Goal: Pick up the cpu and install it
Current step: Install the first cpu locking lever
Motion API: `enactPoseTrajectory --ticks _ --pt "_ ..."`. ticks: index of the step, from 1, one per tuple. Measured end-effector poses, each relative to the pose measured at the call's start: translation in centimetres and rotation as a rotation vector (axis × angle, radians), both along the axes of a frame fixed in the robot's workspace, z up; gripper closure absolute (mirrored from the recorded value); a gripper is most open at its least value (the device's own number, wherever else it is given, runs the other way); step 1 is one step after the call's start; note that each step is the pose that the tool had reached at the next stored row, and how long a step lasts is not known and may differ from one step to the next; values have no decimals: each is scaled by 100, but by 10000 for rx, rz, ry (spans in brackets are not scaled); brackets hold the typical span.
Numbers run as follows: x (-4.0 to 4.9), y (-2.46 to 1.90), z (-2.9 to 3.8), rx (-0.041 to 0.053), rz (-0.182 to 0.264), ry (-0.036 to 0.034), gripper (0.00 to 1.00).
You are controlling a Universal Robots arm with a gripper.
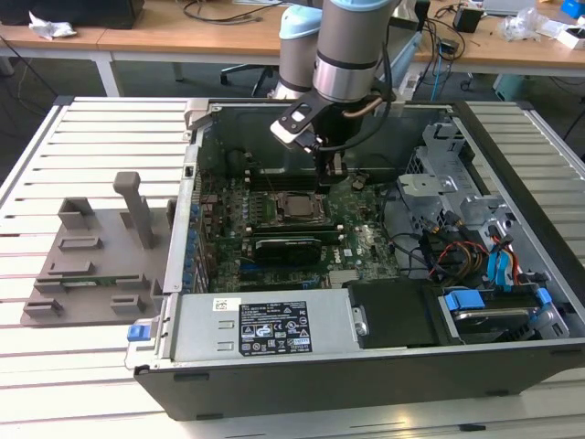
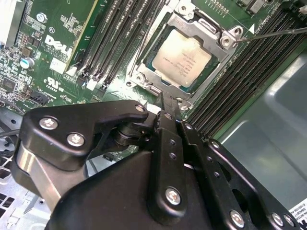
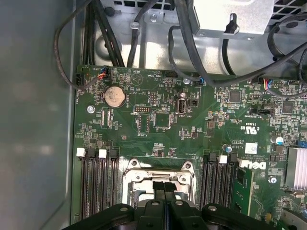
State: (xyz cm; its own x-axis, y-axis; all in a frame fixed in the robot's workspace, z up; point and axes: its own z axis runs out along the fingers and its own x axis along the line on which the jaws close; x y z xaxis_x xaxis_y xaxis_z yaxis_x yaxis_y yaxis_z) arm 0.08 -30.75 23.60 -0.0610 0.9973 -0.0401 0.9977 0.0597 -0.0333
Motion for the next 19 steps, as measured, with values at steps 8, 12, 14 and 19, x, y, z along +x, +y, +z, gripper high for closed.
enactPoseTrajectory --ticks 8,12,14,19 --pt "-37 0 -3 0 0 0 89" --pt "-60 0 -5 0 0 0 89" --pt "-69 0 -6 0 0 0 89" --pt "-104 0 -8 0 0 0 89"
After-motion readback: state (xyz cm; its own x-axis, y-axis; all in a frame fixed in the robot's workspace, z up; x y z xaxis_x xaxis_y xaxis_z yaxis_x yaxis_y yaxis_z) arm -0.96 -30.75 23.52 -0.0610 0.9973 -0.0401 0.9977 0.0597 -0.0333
